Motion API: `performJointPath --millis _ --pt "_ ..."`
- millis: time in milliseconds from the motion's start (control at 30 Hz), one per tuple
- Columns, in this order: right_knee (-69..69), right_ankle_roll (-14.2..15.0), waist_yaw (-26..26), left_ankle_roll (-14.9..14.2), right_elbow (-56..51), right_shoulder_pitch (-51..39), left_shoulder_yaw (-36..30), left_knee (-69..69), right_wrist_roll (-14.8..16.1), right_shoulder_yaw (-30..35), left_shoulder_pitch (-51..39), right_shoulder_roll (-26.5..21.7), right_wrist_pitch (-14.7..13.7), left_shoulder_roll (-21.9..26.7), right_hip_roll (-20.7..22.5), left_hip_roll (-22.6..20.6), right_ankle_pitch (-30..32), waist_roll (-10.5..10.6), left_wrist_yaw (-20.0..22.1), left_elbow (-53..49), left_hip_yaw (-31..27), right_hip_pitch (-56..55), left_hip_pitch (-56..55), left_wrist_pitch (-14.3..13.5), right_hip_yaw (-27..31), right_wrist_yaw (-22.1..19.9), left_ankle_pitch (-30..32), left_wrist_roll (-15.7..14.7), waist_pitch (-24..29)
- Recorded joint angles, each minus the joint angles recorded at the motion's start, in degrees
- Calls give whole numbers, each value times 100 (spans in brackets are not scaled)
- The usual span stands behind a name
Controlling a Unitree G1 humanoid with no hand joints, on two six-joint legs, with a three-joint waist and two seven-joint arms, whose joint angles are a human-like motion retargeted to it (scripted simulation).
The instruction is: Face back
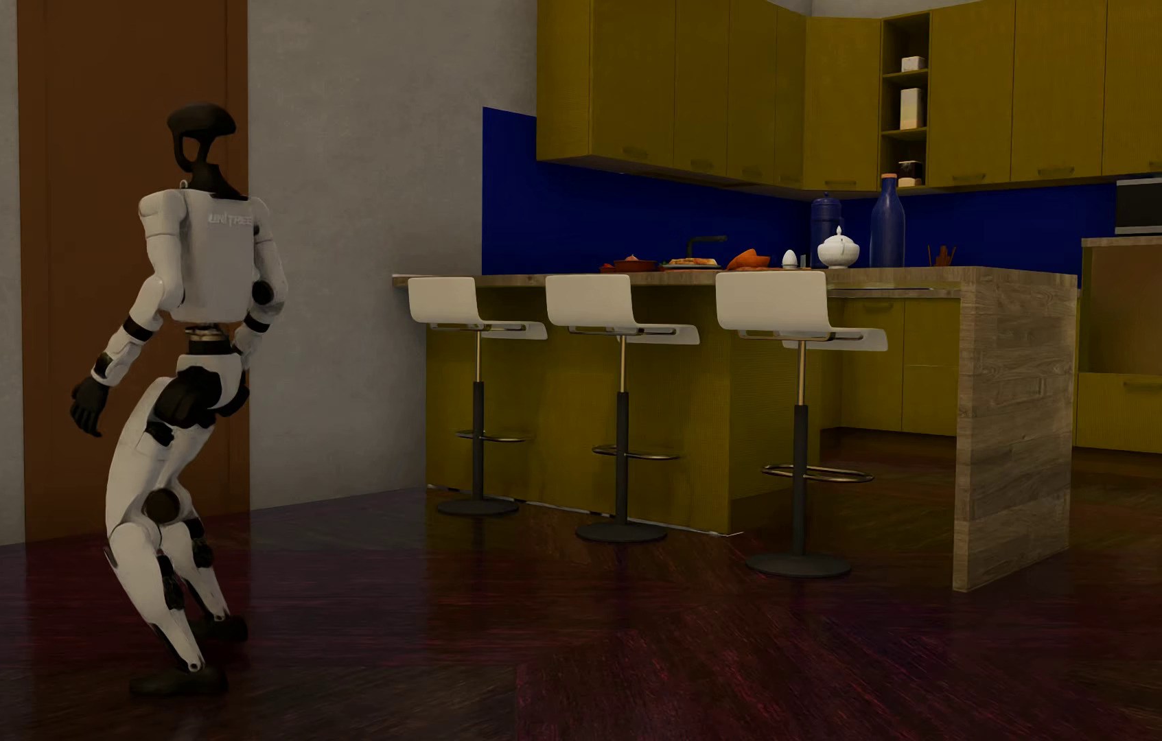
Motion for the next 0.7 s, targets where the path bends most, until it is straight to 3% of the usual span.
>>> performJointPath --millis 33,67,100,133,200,233,267,300,333,400,433,467,500,533,567,600,667,700 --pt "-149 90 175 -16 160 1 -215 241 -79 -68 -274 -166 27 -261 -159 59 54 -43 166 -59 153 151 -1 50 -64 110 -18 36 70" --pt "-301 -3 360 196 486 -155 -522 962 -154 -246 -526 -171 8 -404 -227 109 378 -136 272 -267 215 219 -253 71 -53 172 222 104 214" --pt "-327 -644 546 520 676 -159 -592 1856 -193 -209 -464 -354 -130 -560 -42 89 456 -52 251 -527 -38 85 -854 -10 49 167 909 160 205" --pt "-515 -571 605 771 585 -101 -542 1971 -179 -151 -121 -453 -235 -449 103 -59 580 91 72 -413 -361 96 -1163 -224 180 89 1129 145 168" --pt "-1032 -483 661 927 430 -171 -30 1043 -15 49 203 -392 -281 -102 320 -300 907 384 -295 15 -627 210 -1374 -472 482 -145 242 18 171" --pt "-1270 -426 552 845 367 -209 47 327 90 51 171 -243 -275 7 409 -373 1046 561 -291 66 -683 283 -1220 -443 617 -251 -11 -69 214" --pt "-1376 -362 444 -26 263 -173 5 -178 176 53 14 50 -241 37 388 -415 1130 605 -170 125 -698 339 -933 -378 712 -342 539 -132 282" --pt "-1121 -296 310 95 304 -110 -31 -429 227 104 -237 236 -200 29 179 -429 955 499 -2 76 -457 230 -784 -303 608 -345 1123 -157 285" --pt "-876 -209 200 107 257 -108 -76 -386 218 101 -350 126 -92 -4 -5 -356 647 361 113 -95 -188 178 -703 -271 383 -210 1034 -133 270" --pt "-820 -296 181 57 368 -23 -134 -217 -22 -26 -447 -199 9 -251 -116 -125 816 162 184 -276 129 170 -554 -371 239 205 805 99 172" --pt "-798 -491 213 18 431 -98 -262 -85 -178 -98 -449 -271 97 -341 35 17 806 123 203 -330 184 196 -512 -445 292 349 686 237 169" --pt "-745 -502 275 88 505 -217 -389 77 -289 -126 -504 -256 150 -459 178 77 805 103 252 -275 111 155 -522 -497 380 410 550 303 164" --pt "-767 -503 301 625 496 -263 -539 286 -332 -33 -586 -222 124 -438 313 12 853 129 296 -213 -163 136 -584 -513 456 381 390 275 194" --pt "-961 -489 195 451 225 -183 -252 122 -295 68 -478 -172 128 -359 392 -26 970 155 318 -122 -243 209 -464 -544 528 265 389 202 197" --pt "-1167 -468 106 -55 177 -108 -114 -184 -219 90 -341 -18 65 -315 384 -27 1090 145 398 -61 -200 241 -319 -551 565 105 504 119 119" --pt "-1284 -458 63 -31 129 -83 -105 -351 -122 -24 -226 116 61 -359 236 -16 1182 86 513 -328 -15 283 -157 -491 468 -30 546 25 118" --pt "-955 -403 38 -29 54 -228 -149 -286 27 35 -169 -15 137 -395 -131 86 779 11 530 -328 362 84 -30 -506 136 -115 402 -102 48" --pt "-820 -339 252 -66 292 -354 -267 10 5 -87 -251 -74 85 -296 -208 148 1055 -24 442 -351 389 -25 -45 -504 83 -86 212 -120 75"
